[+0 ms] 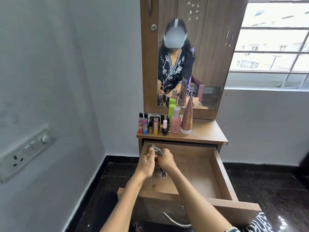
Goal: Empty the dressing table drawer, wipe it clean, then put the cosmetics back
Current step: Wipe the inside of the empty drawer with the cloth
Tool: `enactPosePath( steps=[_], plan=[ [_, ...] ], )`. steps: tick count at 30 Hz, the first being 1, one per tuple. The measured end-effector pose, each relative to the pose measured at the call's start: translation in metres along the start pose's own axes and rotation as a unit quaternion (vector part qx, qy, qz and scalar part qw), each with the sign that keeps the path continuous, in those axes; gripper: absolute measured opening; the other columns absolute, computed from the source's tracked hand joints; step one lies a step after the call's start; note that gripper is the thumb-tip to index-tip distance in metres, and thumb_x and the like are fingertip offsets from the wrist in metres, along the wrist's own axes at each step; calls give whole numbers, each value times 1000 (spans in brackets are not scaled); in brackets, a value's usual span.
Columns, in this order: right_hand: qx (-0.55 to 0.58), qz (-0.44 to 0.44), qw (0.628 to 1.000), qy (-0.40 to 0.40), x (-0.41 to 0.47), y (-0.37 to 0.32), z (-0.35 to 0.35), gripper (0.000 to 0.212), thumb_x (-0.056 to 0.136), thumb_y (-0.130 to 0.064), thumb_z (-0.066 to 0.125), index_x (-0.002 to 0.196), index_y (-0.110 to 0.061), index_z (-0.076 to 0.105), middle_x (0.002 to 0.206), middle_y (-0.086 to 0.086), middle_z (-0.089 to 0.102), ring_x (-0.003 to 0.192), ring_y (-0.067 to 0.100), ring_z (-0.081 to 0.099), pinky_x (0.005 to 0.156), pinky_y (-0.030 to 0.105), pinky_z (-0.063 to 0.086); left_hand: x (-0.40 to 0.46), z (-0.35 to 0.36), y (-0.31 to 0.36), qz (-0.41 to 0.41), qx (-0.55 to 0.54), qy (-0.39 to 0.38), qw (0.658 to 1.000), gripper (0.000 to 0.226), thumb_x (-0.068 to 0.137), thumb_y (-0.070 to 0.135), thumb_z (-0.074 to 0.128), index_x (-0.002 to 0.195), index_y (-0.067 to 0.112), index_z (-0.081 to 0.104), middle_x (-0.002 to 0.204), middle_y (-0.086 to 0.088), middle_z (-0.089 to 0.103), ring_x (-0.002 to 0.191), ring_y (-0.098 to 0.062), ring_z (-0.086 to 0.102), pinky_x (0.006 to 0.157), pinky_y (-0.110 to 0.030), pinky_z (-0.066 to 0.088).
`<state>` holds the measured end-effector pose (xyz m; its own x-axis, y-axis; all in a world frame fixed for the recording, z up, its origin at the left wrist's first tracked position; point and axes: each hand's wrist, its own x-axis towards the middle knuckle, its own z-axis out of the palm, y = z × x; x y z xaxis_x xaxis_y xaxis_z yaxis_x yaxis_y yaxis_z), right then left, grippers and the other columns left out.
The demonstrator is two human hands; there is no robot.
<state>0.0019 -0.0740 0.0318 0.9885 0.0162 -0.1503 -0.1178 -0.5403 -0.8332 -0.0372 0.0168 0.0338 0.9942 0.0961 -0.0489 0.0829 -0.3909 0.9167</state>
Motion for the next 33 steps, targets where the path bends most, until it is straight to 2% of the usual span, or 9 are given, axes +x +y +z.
enactPosePath(
  steps=[2, 4, 6, 8, 13, 17, 27, 30, 33],
  plan=[
    [-57, -1, 998, 4, 8, 0, 1, 20, 91, -16, 50, 105, -3, 56, 113, 15, 61, 102, 30, 58, 77, 32, 43, 6, -4, -3, 16, -14, 43, 999, 57, 97, 45, 20, 92, 17, 69, 104, -3, 67, 95, -16, 61, 84, -25, 46],
    [-121, -9, 993, 15, 13, -1, 3, 18, 90, -10, 51, 107, -5, 55, 114, 14, 60, 106, 31, 58, 81, 33, 45, 8, -6, -6, 42, -12, 132, 990, 47, 97, 41, 27, 84, 18, 67, 97, -3, 70, 92, -19, 65, 80, -27, 50],
    [-173, -24, 984, 42, 16, -4, 6, 18, 89, -7, 54, 107, -7, 57, 111, 12, 62, 103, 29, 60, 81, 35, 49, 11, -9, -10, 52, 29, 217, 974, 38, 98, 34, 34, 97, 15, 67, 102, -2, 68, 95, -17, 63, 77, -21, 45],
    [-228, -44, 970, 77, 18, -7, 11, 16, 90, -9, 56, 105, -8, 60, 107, 10, 65, 99, 27, 63, 75, 34, 49, 13, -10, -15, 41, 53, 251, 966, 31, 98, 27, 39, 111, 13, 62, 114, -3, 65, 103, -17, 60, 79, -19, 42],
    [-366, -119, 915, 124, 28, -9, 27, 21, 95, -7, 48, 109, -9, 64, 114, 10, 61, 99, 30, 64, 73, 36, 52, 17, -4, -24, -14, 79, 171, 982, 42, 97, 18, 41, 139, 15, 38, 144, -4, 41, 132, -22, 39, 104, -31, 35],
    [-396, -150, 903, 73, 36, 1, 37, 23, 97, -13, 45, 109, -10, 64, 121, 9, 58, 102, 30, 61, 79, 39, 51, 19, -1, -30, -59, 94, 95, 989, 52, 98, 14, 37, 147, 16, 18, 153, -4, 25, 140, -23, 26, 111, -35, 26],
    [-381, -39, 920, -80, 48, 11, 46, 41, 95, -25, 48, 135, -17, 46, 155, 1, 4, 138, 34, 18, 100, 45, 40, 15, -3, -34, -65, 129, 55, 988, 51, 98, 9, 32, 147, 19, 21, 149, -6, 34, 135, -24, 34, 111, -37, 31],
    [-396, -19, 911, -113, 53, 8, 43, 43, 95, -19, 46, 137, -18, 41, 154, 5, 0, 135, 36, 23, 102, 46, 38, 14, -5, -34, -50, 129, 53, 989, 52, 98, 8, 32, 147, 20, 22, 148, -5, 35, 135, -23, 35, 111, -35, 32],
    [-458, -24, 873, -165, 62, 3, 35, 51, 95, -14, 41, 145, -18, 29, 156, 12, -3, 135, 40, 27, 106, 45, 36, 13, -4, -36, -43, 134, 48, 989, 53, 97, 6, 32, 147, 20, 21, 148, -4, 34, 134, -22, 36, 110, -36, 32]
  ],
)
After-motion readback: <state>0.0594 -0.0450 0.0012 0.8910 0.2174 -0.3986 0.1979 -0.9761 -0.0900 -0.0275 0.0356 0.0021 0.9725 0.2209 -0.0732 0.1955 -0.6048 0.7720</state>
